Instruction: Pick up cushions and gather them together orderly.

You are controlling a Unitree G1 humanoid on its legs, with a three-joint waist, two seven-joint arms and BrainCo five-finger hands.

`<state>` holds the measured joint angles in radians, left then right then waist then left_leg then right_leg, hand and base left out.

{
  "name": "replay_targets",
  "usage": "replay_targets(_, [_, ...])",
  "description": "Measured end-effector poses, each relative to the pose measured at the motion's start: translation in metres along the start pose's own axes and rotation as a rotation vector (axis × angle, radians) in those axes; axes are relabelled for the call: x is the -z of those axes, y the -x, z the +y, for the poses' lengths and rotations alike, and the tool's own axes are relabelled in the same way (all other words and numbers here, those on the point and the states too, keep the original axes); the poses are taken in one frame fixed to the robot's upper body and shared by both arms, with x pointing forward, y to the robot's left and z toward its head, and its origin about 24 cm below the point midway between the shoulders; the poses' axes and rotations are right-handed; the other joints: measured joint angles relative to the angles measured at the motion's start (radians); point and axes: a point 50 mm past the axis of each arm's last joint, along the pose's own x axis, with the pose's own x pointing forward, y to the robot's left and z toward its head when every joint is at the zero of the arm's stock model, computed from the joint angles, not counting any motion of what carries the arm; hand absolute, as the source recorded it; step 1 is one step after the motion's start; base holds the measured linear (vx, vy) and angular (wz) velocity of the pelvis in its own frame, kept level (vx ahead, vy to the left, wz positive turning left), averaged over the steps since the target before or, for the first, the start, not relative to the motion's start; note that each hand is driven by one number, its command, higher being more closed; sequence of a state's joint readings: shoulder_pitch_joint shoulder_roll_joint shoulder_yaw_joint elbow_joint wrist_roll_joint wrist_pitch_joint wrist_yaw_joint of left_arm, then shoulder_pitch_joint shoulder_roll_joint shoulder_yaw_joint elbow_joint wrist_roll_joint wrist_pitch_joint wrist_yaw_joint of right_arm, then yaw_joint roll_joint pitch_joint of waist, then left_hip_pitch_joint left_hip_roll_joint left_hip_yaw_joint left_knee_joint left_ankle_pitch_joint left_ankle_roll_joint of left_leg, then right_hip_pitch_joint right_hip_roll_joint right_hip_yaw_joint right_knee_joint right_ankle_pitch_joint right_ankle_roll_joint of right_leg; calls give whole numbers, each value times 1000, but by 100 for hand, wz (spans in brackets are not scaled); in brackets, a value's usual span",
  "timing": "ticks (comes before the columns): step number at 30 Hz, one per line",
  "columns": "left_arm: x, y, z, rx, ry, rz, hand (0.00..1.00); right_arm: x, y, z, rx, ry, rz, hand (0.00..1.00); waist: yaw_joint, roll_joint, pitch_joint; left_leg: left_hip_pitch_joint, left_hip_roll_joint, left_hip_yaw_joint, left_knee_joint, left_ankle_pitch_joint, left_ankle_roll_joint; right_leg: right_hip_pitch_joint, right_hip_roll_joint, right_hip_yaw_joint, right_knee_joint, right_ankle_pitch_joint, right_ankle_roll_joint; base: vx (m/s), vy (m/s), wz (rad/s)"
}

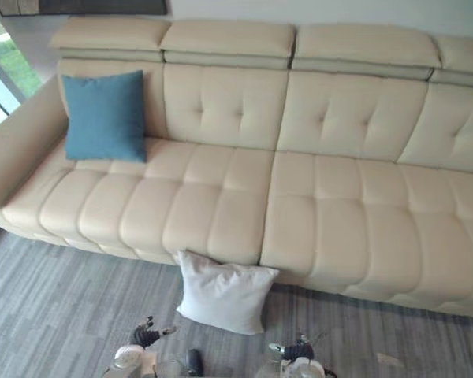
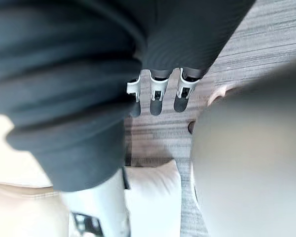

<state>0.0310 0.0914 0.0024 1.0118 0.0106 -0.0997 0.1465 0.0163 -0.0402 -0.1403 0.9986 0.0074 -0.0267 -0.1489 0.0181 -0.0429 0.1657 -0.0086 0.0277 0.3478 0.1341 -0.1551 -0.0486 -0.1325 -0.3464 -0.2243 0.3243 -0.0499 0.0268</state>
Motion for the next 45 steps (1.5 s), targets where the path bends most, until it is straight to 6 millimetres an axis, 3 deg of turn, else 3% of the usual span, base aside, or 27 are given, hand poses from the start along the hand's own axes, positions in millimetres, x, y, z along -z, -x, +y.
replay_targets(1, [1,0,3,-10,15,4,0,-1,0,2,-6,6,-5,0,-1,8,10,12,15,-1,-2,-4,0,-11,29,20,43,-26,8,143,45,-22])
replay_targets(2, [1,-1,6,-19,15,5,0,-4,0,5,-16,16,-14,0,-4,4,11,27,33,-7,-12,-3,0,-24,90,45,80,-65,26,158,-61,-2])
replay_targets(3, [1,-1,7,-22,12,9,0,-3,0,7,-24,25,-10,0,-8,-2,13,43,50,-7,-25,6,0,-25,174,49,79,-100,21,206,-111,-4])
replay_targets(4, [2,-1,7,-19,11,18,0,-2,0,7,-21,25,-6,0,-9,-10,12,50,51,-5,-25,17,-18,-17,229,36,14,-114,-7,167,-95,-7])
replay_targets(5, [1,-2,7,-18,11,19,0,0,0,4,-14,25,-1,0,-10,-13,15,48,42,-8,-25,17,-18,-2,239,23,-18,-120,-23,185,-55,-12])
replay_targets(7, [-10,-4,-5,15,44,-6,0,-4,-2,-1,4,14,-14,0,-19,15,34,43,47,-48,-28,23,-28,12,252,30,-40,-109,-24,178,-34,-9])
replay_targets(10, [-15,-4,-15,29,82,-14,0,-6,-1,-2,15,-24,-23,0,-20,28,44,48,56,-60,-18,24,-28,31,254,25,-35,-114,-24,151,-36,2])
replay_targets(16, [-27,-4,-28,58,108,-57,0,-5,0,1,13,-38,-28,0,-12,5,63,8,79,-96,99,21,-32,62,234,-27,19,-135,-35,124,-46,49])
replay_targets(20, [-44,-6,-23,36,144,-117,0,-23,1,11,1,-69,-102,0,4,-5,94,-64,113,-99,212,-11,-60,0,234,-29,128,-154,-43,30,-25,17])
replay_targets(25, [-92,-9,-13,-19,228,-266,0,-55,1,14,6,-153,-204,0,24,-7,132,-256,173,-107,492,-40,-45,-155,229,-12,313,-160,-49,9,-10,-6])
replay_targets(26, [-97,-9,-11,-28,235,-284,0,-60,0,14,8,-158,-218,0,24,-7,138,-282,181,-110,535,-40,-45,-167,228,-10,328,-164,-55,14,17,-10])
replay_targets(27, [-111,-8,-8,-42,261,-327,0,-71,0,14,14,-190,-249,0,25,-6,143,-379,197,-113,638,-73,-21,-207,226,0,370,-184,-85,12,40,-14])
replay_targets(28, [-128,-7,-8,-47,285,-384,0,-85,0,14,18,-209,-289,0,25,-1,158,-422,199,-111,582,-102,5,-265,224,5,434,-200,-72,15,70,-19])
replay_targets(29, [-136,-6,-7,-47,293,-408,0,-92,-1,11,25,-222,-306,0,29,-4,164,-432,199,-111,585,-119,-2,-295,222,10,470,-212,-57,33,56,-4])
replay_targets(30, [-153,-6,-5,-48,301,-450,0,-104,0,13,26,-249,-336,0,25,-23,181,-469,187,-110,612,-127,-10,-348,202,20,536,-228,-50,32,22,20])
replay_targets(32, [-177,-2,-4,-52,323,-515,0,-115,0,15,26,-276,-357,0,22,-40,216,-489,180,-114,640,-130,-6,-463,178,32,685,-203,-70,25,-41,22])
replay_targets(33, [-186,-1,0,-62,327,-544,0,-121,1,17,22,-282,-370,0,26,-35,229,-509,190,-123,671,-132,-3,-508,193,51,694,-270,-58,24,-100,10])
replay_targets(34, [-191,0,5,-77,338,-558,0,-127,1,18,24,-287,-387,0,27,-28,235,-556,198,-143,732,-135,0,-513,208,51,539,-260,-51,45,-141,18])
replay_targets(35, [-199,1,6,-81,358,-575,0,-131,1,16,29,-295,-396,0,23,-22,239,-594,205,-157,785,-141,1,-514,212,56,535,-278,-16,59,-107,2])
replay_targets(36, [-203,2,9,-98,382,-584,0,-140,2,18,24,-309,-417,0,30,-13,244,-625,220,-171,814,-145,0,-537,228,48,548,-281,-12,44,-69,-12])
replay_targets(41, [-221,6,-2,-64,408,-616,0,-149,4,10,62,-348,-454,0,20,-14,263,-640,222,-201,813,-155,-17,-563,227,29,599,-285,-19,18,-52,6])
replay_targets(45, [-221,5,-5,-59,413,-605,0,-155,5,11,61,-352,-470,0,21,-14,264,-645,225,-208,819,-160,-25,-571,228,27,624,-285,-20,-38,-37,13])
